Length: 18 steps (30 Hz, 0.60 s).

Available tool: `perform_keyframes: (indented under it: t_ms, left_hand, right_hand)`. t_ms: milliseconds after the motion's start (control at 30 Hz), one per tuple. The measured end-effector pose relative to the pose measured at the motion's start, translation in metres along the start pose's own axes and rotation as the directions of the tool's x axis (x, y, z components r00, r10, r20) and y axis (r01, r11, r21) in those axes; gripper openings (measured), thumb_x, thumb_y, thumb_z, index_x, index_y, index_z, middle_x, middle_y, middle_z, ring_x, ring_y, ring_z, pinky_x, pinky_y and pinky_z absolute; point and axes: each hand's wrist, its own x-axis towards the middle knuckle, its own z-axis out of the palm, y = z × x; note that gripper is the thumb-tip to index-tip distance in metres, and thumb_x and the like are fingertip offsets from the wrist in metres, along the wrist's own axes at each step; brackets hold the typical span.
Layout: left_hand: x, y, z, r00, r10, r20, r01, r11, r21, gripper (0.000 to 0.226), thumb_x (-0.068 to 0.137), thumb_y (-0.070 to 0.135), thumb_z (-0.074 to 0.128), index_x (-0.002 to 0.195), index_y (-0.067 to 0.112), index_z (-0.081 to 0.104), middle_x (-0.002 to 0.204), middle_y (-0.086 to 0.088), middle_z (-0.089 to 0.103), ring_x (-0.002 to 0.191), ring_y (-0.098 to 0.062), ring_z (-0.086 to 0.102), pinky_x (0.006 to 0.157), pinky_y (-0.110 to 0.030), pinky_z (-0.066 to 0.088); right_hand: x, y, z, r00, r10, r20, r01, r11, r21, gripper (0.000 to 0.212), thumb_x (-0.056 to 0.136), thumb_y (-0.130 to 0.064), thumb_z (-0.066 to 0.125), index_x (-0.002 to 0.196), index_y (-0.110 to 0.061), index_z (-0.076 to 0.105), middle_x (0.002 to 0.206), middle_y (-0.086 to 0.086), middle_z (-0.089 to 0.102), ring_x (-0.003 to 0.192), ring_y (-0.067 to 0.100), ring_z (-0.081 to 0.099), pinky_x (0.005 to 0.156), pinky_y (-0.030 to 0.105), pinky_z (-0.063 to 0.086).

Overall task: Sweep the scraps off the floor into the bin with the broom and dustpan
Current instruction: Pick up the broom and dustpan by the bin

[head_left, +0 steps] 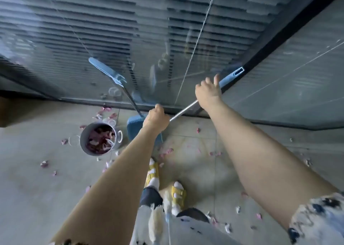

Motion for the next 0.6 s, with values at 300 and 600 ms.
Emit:
perform_keyframes:
  t_ms: [300,600]
  left_hand:
    - [0.041,-0.018,-0.004,0.998,-0.02,0.056,0.02,1.0,-0.01,0.032,0.093,0.009,0.035,0.123,0.001,0.044,0.125,-0.021,0.053,0.095,-0.033,0.047,0.075,-0.032,0.034]
    - [0.069,-0.038,0.016,0.996,-0.081,0.037,0.081,0.997,-0.013,0.032,0.094,0.01,0.041,0.122,-0.001,0.053,0.122,-0.022,0.058,0.114,-0.038,0.055,0.092,-0.036,0.044]
  right_hand:
    - [0.029,-0.002,0.017,0.969,0.12,0.218,-0.087,0.984,-0.155,0.035,0.091,-0.017,0.048,0.124,-0.02,0.059,0.129,0.006,0.058,0.129,0.03,0.042,0.116,0.056,0.004]
    - [0.018,0.025,0.085,0.916,0.221,0.336,-0.289,0.942,0.168,0.029,0.091,-0.015,0.05,0.116,-0.013,0.064,0.123,0.008,0.063,0.115,0.029,0.057,0.093,0.036,0.043]
